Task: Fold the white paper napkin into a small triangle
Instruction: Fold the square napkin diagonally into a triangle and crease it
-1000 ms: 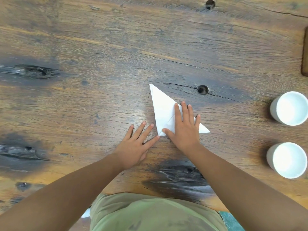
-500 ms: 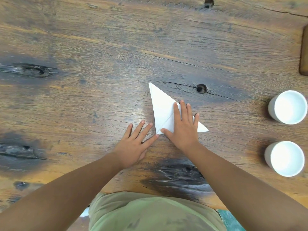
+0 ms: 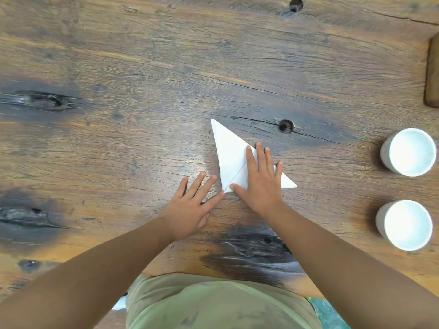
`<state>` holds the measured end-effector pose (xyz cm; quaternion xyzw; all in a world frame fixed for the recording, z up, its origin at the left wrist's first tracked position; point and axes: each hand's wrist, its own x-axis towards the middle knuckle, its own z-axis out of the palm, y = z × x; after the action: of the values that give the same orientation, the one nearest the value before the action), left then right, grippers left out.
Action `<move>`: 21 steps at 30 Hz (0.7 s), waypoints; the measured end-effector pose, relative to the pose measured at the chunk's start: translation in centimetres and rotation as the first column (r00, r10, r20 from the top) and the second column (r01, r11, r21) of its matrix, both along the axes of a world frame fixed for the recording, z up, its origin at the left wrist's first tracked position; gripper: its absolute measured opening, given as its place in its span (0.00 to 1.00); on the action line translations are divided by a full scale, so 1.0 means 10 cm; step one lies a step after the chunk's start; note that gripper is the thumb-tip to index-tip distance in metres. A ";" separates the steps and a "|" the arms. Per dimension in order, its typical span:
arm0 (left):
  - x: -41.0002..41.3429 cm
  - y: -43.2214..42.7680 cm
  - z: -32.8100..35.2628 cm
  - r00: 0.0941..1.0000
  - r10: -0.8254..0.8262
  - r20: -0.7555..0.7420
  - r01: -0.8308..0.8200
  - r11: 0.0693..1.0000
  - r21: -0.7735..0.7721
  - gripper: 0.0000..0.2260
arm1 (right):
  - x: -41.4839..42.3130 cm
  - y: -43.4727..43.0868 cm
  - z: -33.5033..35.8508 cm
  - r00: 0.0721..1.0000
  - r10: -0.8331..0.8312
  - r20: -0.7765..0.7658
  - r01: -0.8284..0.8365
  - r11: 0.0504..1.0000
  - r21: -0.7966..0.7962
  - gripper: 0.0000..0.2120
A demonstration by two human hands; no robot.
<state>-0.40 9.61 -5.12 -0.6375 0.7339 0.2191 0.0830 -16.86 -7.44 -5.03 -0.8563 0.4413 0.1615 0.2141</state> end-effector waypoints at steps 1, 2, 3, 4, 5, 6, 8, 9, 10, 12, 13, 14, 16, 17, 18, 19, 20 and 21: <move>0.00 0.00 0.00 1.000 0.000 -0.002 0.000 1.000 -0.002 0.31 | 0.00 0.00 0.00 1.000 0.000 0.000 0.000 1.000 -0.001 0.52; 0.00 0.00 0.00 1.000 0.000 -0.006 0.000 1.000 -0.001 0.31 | 0.00 0.00 0.00 1.000 0.001 -0.001 -0.001 1.000 -0.002 0.51; 0.01 -0.01 0.00 1.000 -0.003 -0.011 0.003 1.000 0.001 0.31 | 0.00 0.00 0.00 1.000 0.002 -0.001 -0.002 1.000 -0.003 0.51; 0.01 -0.01 0.00 1.000 -0.011 -0.015 0.011 1.000 0.002 0.30 | 0.00 0.00 0.01 1.000 0.002 0.000 -0.002 1.000 -0.004 0.51; 0.01 0.00 0.01 1.000 -0.021 -0.018 0.021 1.000 0.001 0.29 | 0.00 0.00 0.01 1.000 0.002 0.001 -0.002 1.000 -0.004 0.51; 0.02 -0.01 0.02 0.999 -0.036 -0.022 0.036 0.999 -0.001 0.28 | 0.00 0.00 0.01 1.000 -0.001 0.003 0.001 1.000 -0.004 0.51; 0.04 -0.02 0.04 0.998 -0.060 -0.034 0.060 0.998 -0.014 0.26 | 0.00 0.01 0.01 1.000 -0.002 0.003 0.002 1.000 -0.007 0.51; 0.05 -0.04 0.05 0.997 -0.062 -0.037 0.061 0.998 -0.022 0.26 | 0.00 0.01 0.01 1.000 -0.001 0.002 0.001 1.000 -0.010 0.52; 0.06 -0.07 0.06 0.998 -0.059 -0.035 0.058 0.998 -0.029 0.27 | 0.00 0.01 0.00 1.000 -0.002 0.002 0.002 1.000 -0.011 0.52; 0.08 -0.10 0.08 0.998 -0.055 -0.020 0.054 0.998 -0.044 0.28 | 0.00 0.01 0.00 1.000 -0.004 0.003 0.004 1.000 -0.007 0.52; 0.08 -0.11 0.09 0.998 -0.054 -0.010 0.053 0.997 -0.051 0.28 | 0.00 0.01 -0.01 1.000 -0.004 0.004 0.004 1.000 -0.008 0.52; 0.07 -0.12 0.09 0.999 -0.049 -0.002 0.049 0.997 -0.055 0.29 | 0.00 0.01 -0.01 1.000 -0.005 0.006 0.005 1.000 -0.009 0.52; 0.06 -0.17 0.10 0.999 -0.035 0.010 0.036 0.997 -0.061 0.29 | 0.01 0.01 0.00 1.000 -0.002 0.008 0.002 1.000 -0.011 0.52; 0.05 -0.22 0.10 0.999 -0.034 0.015 0.035 0.997 -0.069 0.29 | 0.01 0.01 0.00 1.000 0.002 0.009 -0.002 1.000 -0.018 0.52; 0.04 -0.26 0.10 0.999 -0.040 0.020 0.041 0.996 -0.074 0.28 | 0.00 0.01 0.01 1.000 0.007 0.009 -0.007 1.000 -0.027 0.51; 0.04 -0.32 0.10 0.998 -0.054 0.026 0.056 0.996 -0.076 0.28 | 0.00 0.01 0.01 1.000 0.013 0.010 -0.012 0.999 -0.036 0.51; 0.04 -0.37 0.09 0.997 -0.073 0.034 0.075 0.995 -0.072 0.27 | 0.00 0.01 0.01 1.000 0.016 0.008 -0.016 0.999 -0.042 0.52; 0.05 -0.40 0.09 0.995 -0.090 0.045 0.093 0.994 -0.064 0.27 | 0.00 0.00 0.01 1.000 0.016 0.001 -0.016 0.999 -0.043 0.53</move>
<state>0.10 5.56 -4.21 -0.6102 0.7673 0.1773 0.0871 -16.81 -7.44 -4.88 -0.8644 0.4377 0.1528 0.1945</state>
